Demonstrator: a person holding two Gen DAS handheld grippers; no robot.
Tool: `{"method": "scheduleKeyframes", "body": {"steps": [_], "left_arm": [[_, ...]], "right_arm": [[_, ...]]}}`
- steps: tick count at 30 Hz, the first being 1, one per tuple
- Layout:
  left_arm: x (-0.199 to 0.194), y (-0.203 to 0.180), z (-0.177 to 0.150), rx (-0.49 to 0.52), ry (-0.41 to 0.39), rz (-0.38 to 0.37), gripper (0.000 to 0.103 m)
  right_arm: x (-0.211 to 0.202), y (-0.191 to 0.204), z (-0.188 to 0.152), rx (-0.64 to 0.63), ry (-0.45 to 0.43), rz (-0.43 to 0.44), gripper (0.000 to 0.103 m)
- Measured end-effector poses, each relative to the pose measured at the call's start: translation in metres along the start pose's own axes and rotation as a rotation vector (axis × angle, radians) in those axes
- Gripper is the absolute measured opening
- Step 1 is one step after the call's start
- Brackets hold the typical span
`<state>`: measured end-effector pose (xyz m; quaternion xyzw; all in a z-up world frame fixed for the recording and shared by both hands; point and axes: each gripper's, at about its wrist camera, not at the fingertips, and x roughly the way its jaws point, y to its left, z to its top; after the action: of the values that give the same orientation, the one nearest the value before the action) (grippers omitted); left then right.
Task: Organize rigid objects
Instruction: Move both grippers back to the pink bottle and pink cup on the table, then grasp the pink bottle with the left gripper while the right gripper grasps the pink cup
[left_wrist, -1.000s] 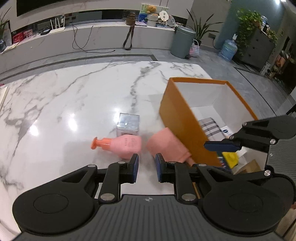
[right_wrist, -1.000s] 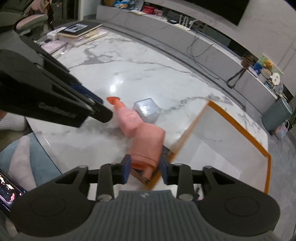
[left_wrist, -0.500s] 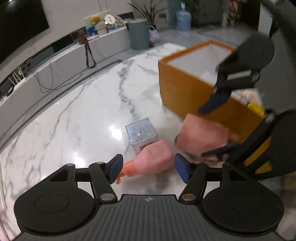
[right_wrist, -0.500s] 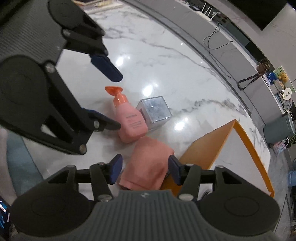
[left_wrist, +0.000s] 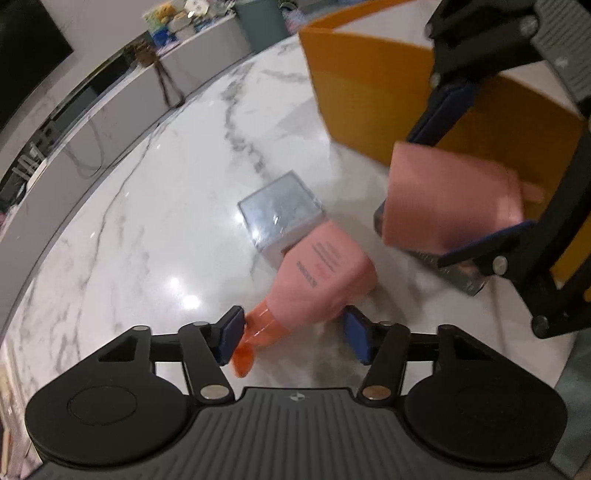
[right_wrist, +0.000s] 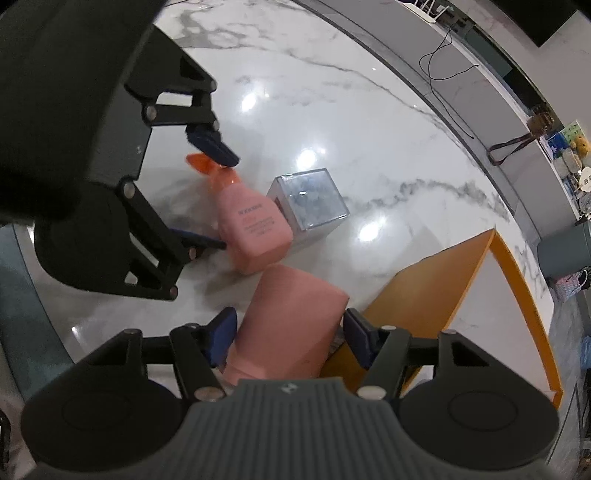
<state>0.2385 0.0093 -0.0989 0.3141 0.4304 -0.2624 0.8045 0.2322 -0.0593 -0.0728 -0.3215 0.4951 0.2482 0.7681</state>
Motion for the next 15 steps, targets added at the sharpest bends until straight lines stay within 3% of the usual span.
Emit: {"method": "scheduleKeyframes", "body": {"steps": [5,11,15], "left_arm": [[-0.013,0.000,-0.004,-0.030,0.030,-0.008,0.043],[-0.026,0.000,-0.014,-0.056,0.039,-0.128,0.033],[-0.028,0.001,-0.018,-0.103,0.023,-0.178,0.033]], "right_arm": [[-0.007,0.009,-0.005,0.028,-0.014,0.020,0.062],[-0.010,0.015,-0.012,0.024,-0.014,0.020,0.060],[-0.011,0.015,-0.011,0.015,-0.004,0.012,0.060]]}}
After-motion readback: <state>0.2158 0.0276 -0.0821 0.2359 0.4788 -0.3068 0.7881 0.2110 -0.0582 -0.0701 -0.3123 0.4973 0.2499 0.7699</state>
